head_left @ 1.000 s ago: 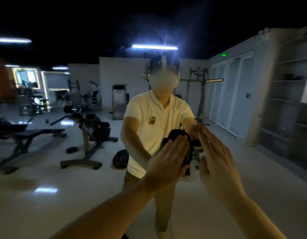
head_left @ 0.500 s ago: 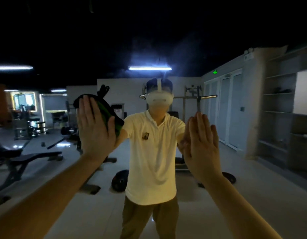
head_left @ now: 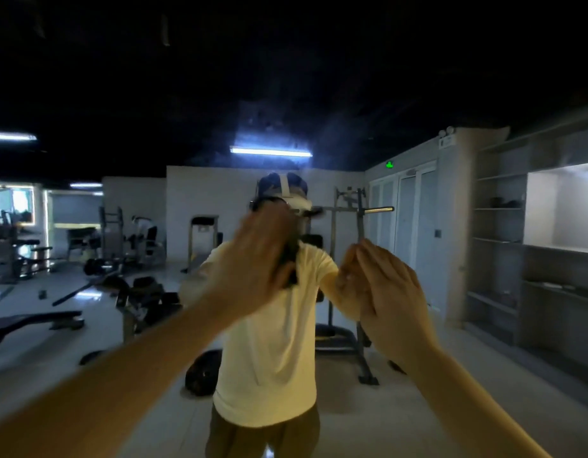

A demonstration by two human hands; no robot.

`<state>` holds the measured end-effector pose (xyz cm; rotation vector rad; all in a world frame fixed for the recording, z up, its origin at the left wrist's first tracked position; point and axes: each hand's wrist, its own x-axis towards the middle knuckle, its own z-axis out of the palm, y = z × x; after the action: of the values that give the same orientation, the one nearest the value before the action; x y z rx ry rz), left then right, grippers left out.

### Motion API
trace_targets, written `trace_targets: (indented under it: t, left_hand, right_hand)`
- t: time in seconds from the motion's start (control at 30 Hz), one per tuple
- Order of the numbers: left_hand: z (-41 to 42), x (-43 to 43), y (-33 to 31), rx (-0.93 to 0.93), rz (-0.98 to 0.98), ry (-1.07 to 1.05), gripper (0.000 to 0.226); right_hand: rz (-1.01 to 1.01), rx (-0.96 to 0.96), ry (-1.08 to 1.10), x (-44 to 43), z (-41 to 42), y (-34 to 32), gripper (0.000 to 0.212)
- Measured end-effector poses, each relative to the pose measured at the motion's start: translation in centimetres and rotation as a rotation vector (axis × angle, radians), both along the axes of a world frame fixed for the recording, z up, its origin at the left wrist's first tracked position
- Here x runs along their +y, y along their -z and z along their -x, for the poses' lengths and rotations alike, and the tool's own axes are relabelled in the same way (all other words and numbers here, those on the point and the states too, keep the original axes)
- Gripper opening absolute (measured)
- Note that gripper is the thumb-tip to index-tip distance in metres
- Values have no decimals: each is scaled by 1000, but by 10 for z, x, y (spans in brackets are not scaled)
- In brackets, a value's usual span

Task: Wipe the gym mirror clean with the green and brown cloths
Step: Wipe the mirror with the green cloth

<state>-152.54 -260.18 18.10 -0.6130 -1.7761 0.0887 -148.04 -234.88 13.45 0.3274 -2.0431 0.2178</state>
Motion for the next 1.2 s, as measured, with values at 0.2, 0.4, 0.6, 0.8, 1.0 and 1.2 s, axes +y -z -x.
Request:
trace_targets:
  t: [0.2,0.4,0.6,0.8,1.0,1.2]
  left_hand:
    - [4,-26,-92,76,-509,-207,74]
    - [13,58,-56,45,132,-137,76]
    - [6,25,-135,86,-233,-213,75]
    - [16,59,-100,129,-75,-163,75]
    - [13,25,-54,88,364,-195,78]
    - [7,42,-120,46,-309,-188,79]
  right_hand:
    - [17,11,14,-11,6,7,52]
    - [-1,58,-53,6,3,-25,33]
    - [-28,51,75,10,22,-54,70]
    - [-64,50,93,14,25,-51,76]
    - [-105,4,75,19,18,-56,78]
    - [-161,-33,58,25,17,-56,76]
